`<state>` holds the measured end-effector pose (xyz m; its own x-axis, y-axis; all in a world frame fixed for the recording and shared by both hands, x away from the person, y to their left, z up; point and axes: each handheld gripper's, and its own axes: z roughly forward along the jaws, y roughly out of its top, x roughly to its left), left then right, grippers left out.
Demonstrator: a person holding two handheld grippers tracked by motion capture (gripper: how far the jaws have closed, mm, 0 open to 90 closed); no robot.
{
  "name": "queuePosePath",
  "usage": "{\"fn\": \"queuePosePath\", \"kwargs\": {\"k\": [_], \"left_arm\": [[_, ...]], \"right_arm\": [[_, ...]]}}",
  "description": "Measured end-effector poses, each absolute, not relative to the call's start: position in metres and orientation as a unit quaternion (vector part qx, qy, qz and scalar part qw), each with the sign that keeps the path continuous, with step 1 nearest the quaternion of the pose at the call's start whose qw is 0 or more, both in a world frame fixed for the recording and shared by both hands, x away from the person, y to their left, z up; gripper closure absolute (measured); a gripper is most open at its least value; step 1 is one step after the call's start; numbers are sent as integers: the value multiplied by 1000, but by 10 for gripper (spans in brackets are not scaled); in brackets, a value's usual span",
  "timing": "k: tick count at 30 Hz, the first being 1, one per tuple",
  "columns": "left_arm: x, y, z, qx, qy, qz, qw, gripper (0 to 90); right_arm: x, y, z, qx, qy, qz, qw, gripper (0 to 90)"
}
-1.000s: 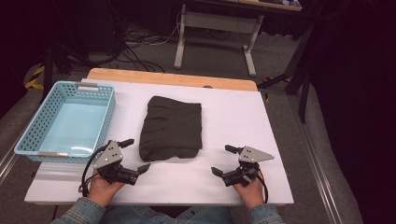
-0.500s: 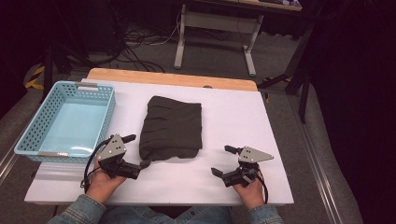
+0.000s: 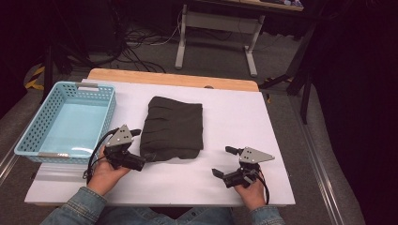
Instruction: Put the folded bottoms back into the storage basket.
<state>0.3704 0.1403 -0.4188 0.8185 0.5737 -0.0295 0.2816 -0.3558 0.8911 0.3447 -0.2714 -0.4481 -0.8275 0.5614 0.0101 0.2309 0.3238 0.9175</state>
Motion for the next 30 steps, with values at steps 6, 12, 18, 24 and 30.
{"fn": "queuePosePath", "kwargs": {"k": [6,12,18,24,30], "left_arm": [[380,135,-413,810,270,141,501,11],[389,132,-407,808,276,141,501,18],[398,129,-404,806,282,132,503,18],[406,127,-403,806,288,128,501,23],[416,125,-401,806,296,128,497,24]], "right_arm": [[345,-271,-448,246,799,525,156,7],[345,-271,-448,245,799,527,155,7],[344,-271,-448,240,798,532,152,6],[344,-272,-447,238,797,534,150,5],[344,-271,-448,238,798,533,150,5]]}}
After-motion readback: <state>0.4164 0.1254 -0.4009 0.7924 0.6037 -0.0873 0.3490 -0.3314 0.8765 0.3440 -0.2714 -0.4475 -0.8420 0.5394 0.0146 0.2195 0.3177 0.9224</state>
